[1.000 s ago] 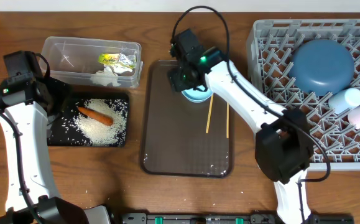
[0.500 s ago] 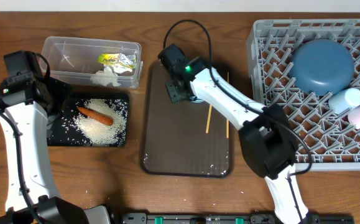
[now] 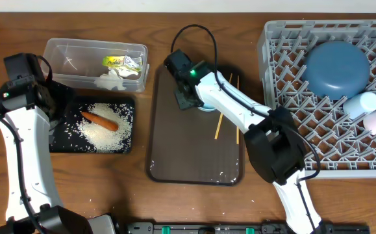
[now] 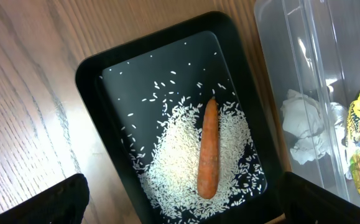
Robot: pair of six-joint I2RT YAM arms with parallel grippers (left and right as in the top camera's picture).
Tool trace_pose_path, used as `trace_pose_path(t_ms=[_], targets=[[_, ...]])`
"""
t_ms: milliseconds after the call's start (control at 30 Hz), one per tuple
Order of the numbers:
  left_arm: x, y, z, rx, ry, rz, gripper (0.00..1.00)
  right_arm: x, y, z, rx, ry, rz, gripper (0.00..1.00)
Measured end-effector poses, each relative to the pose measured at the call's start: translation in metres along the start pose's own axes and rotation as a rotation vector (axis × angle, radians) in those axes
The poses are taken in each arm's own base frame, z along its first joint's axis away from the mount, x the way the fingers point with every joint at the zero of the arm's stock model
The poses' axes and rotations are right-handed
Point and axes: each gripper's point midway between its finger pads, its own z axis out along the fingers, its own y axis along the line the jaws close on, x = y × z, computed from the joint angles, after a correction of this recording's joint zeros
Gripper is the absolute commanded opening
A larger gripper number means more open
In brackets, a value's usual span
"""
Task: Sort waste into correct bins and load items into the dishwasher rack
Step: 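Carry the small bowl right and place it in the rack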
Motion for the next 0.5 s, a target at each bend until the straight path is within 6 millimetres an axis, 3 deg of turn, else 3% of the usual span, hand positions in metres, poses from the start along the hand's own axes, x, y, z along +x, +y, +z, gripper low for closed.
trace_pose_path(t_ms=[133,200,333,400,500], targets=[[0.0,0.0,0.0,0.0,0.0,0.0,0.98,-0.008,0.001,-0.021,-0.014,-0.02,0.003,0.01],[0.0,0.0,0.0,0.0,0.0,0.0,0.98,-0.018,0.001,-0.043,-0.026,-0.055,0.009,0.01],[0.0,0.0,0.0,0.0,0.0,0.0,0.98,-0.043,-0.005,-0.111,-0.107,-0.174,0.029,0.01],[0.0,0.0,0.0,0.0,0.0,0.0,0.98,-0.055,-0.021,-0.149,-0.165,-0.244,0.049,0.01],[0.0,0.0,0.0,0.0,0.0,0.0,0.98,-0.072,-0.074,-0.212,-0.254,-0.362,0.121,0.01]])
